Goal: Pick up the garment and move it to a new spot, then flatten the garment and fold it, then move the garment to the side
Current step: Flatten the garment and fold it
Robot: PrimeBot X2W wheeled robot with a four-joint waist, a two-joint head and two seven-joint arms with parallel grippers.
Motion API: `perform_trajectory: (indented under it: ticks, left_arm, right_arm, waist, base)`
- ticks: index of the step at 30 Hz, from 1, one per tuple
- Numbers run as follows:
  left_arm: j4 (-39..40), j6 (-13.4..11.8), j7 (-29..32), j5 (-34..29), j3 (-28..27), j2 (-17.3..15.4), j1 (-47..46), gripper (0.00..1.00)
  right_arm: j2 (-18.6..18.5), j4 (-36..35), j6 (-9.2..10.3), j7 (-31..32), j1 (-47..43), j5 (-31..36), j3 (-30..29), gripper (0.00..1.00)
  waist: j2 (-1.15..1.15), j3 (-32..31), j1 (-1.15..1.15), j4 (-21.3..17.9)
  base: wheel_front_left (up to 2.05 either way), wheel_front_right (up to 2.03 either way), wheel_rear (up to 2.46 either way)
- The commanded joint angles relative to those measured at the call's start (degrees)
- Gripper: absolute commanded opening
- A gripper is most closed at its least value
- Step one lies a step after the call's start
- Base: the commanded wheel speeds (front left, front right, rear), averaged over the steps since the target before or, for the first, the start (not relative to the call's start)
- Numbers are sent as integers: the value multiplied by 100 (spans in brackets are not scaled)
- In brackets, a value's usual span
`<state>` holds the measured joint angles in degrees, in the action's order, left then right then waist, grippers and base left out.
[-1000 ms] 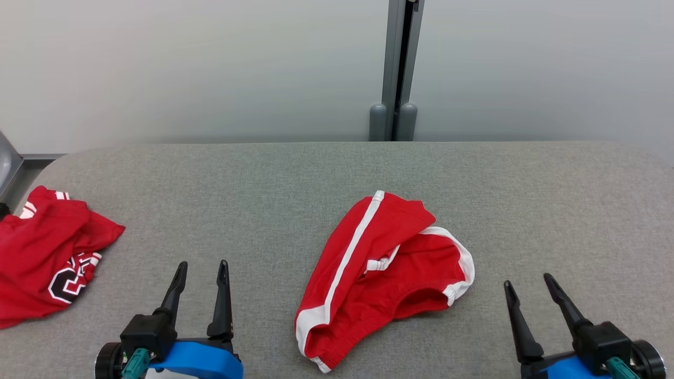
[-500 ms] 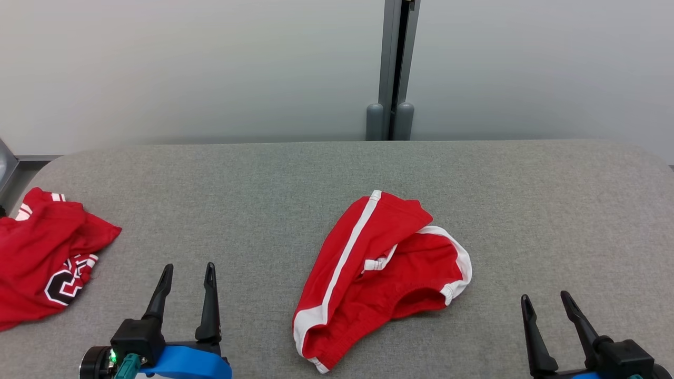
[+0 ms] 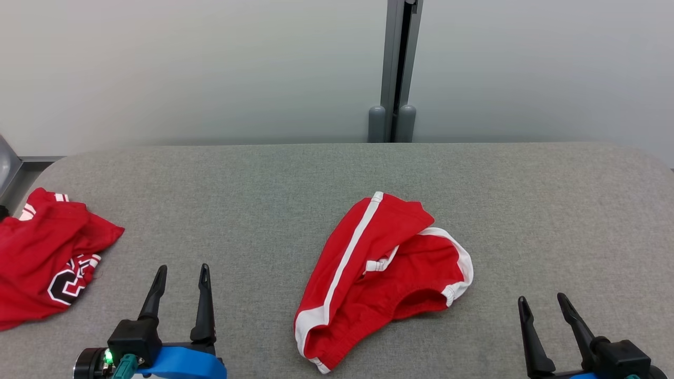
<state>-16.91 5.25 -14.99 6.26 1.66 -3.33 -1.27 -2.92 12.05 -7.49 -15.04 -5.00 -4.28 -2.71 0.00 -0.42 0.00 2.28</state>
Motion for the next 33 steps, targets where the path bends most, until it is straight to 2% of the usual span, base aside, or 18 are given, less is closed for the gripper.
perform_trajectory:
  ticks: [1,9,16,23,33]
  left_arm:
    - [-13,-24,-29,-30,-28,-21,40,100]
    - [-50,22,-29,-38,59,-2,-81,100]
    - [-316,139,-29,-136,672,22,-287,100]
    - [-912,207,-14,-222,1488,26,-369,100]
    - [-1601,222,158,53,2299,-80,-342,100]
  right_arm:
    - [3,19,-1,-21,60,-16,-5,100]
    - [3,29,-1,-21,105,-10,-20,100]
    - [3,60,-1,-21,151,-10,26,100]
    - [1,90,-1,-21,129,-29,67,100]
    - [1,117,-1,-21,169,-69,71,100]
  waist:
    - [0,-1,0,-8]
    - [0,4,0,-39]
    - [0,19,0,-84]
    - [0,57,0,-168]
    - [0,152,0,-280]
  base:
    - [0,0,0]
    - [0,0,0]
    - [0,0,0]
    - [0,0,0]
    - [0,0,0]
